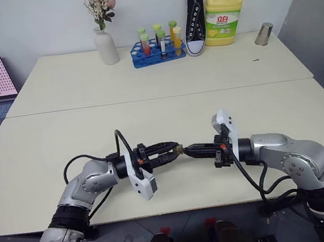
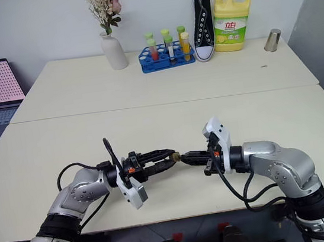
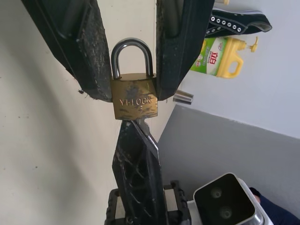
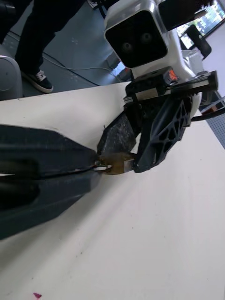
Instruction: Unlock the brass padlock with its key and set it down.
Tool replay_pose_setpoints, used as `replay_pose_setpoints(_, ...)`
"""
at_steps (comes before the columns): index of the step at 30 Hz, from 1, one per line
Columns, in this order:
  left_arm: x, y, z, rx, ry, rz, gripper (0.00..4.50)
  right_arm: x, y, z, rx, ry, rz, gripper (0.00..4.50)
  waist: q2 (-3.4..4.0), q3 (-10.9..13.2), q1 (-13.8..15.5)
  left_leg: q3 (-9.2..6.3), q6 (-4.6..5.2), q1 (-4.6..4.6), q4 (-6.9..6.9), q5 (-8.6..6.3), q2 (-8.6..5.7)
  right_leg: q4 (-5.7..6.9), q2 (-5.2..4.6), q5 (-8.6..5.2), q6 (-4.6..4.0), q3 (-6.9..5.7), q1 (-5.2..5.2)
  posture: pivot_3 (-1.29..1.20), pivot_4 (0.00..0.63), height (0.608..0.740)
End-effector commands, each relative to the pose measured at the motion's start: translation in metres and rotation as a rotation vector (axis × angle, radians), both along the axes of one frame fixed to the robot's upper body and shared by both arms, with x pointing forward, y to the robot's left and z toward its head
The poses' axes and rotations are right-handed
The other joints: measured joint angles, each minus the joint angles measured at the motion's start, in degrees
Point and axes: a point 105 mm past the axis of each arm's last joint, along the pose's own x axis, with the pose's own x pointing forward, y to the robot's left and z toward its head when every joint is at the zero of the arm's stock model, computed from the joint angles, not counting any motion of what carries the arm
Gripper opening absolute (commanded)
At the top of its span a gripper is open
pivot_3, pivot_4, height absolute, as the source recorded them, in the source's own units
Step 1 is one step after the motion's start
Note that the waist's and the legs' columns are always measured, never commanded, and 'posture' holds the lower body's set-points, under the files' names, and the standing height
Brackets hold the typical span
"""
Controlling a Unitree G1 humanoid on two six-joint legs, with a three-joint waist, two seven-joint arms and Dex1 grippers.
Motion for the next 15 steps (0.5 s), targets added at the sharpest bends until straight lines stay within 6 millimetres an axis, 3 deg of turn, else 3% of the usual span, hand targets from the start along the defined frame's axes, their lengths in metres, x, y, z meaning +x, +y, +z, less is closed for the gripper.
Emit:
replay_pose_setpoints(1,-0.001,-0.002,0.008,-0.006,-0.037,-0.012,0.96,-0.005,0.005,0.013,0.038,-0.021,0.051,0.0,0.0,0.0,0.0,0.0,0.0,0.0,0.0,0.0,0.0,0.0,0.0,0.0,0.0,0.0,0.0,0.0,0.15,0.74)
replay_pose_setpoints(9,0.0,-0.002,0.005,0.025,-0.05,-0.009,0.96,-0.005,0.001,0.021,0.086,0.095,0.071,0.0,0.0,0.0,0.0,-0.01,0.0,0.0,0.0,0.0,0.01,0.0,0.0,0.0,-0.01,-0.01,0.0,0.0,0.15,0.74)
replay_pose_setpoints(15,0.001,-0.004,-0.005,0.095,-0.055,-0.014,0.96,-0.015,-0.004,0.023,0.1,0.331,0.144,0.0,0.0,0.0,0.0,0.02,0.01,0.0,0.0,-0.01,0.0,0.01,0.0,0.01,-0.03,0.02,0.0,0.0,0.15,0.74)
